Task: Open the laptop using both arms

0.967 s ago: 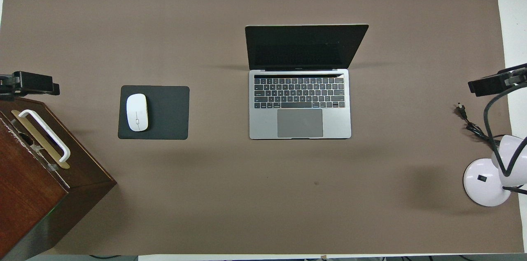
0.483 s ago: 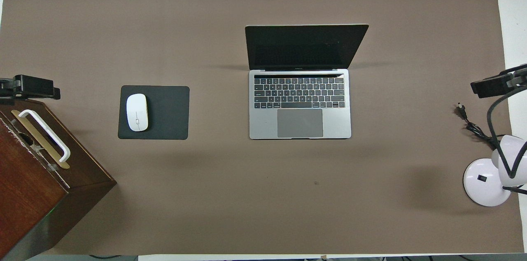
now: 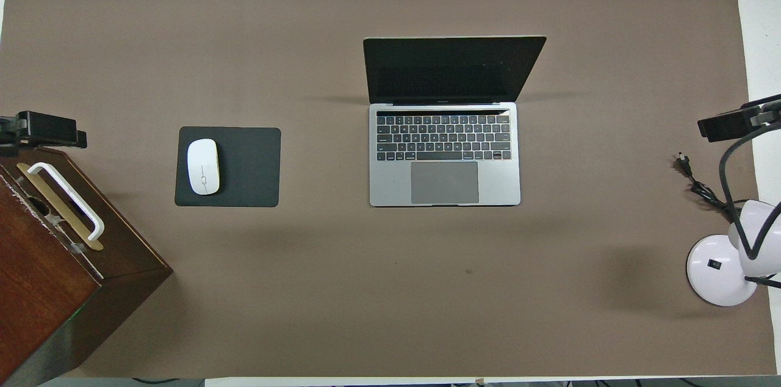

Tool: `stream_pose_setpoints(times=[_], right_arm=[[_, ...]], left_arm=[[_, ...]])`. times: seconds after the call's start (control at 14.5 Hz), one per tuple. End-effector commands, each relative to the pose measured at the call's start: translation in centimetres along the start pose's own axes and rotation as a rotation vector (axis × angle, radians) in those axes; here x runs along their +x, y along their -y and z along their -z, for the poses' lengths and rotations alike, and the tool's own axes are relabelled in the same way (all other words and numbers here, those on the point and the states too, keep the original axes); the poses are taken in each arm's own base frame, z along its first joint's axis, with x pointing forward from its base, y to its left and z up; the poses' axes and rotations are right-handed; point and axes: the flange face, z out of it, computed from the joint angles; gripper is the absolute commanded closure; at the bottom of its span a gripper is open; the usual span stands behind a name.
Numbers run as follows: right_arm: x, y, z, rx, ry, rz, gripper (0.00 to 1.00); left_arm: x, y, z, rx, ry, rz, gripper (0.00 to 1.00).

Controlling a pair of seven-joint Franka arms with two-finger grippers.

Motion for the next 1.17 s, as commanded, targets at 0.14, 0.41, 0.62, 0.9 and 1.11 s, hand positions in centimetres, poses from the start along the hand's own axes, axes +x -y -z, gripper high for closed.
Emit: stream_pose_setpoints(times=[0.14,0.41,0.62,0.9,1.11], right_arm=[[0.07,0.21,0.18,0.008,0.008,-0.141,0.0],[0.05,0.22,0.14,0.024,0.006,-0.156,0.0],[0.05,0.2,0.21,0.022,0.005,-0.156,0.0],[0.06,0.23,0.21,0.025,0.005,-0.175,0.0],[0.13,0.22,0.21,0.025,-0.001,-0.171,0.0]], left_arm=[[0.05,0.33,0.58,0.026,0.019,0.011,0.0],[0.07,0.34,0.8,0.052,0.018,0.004,0.0],[0.07,0.39,0.81,0.056,0.018,0.002,0.0],[0.09,0.38,0.82,0.056,0.016,0.0,0.0],[0.12,0.37,0.85,0.055,0.013,0.0,0.0]])
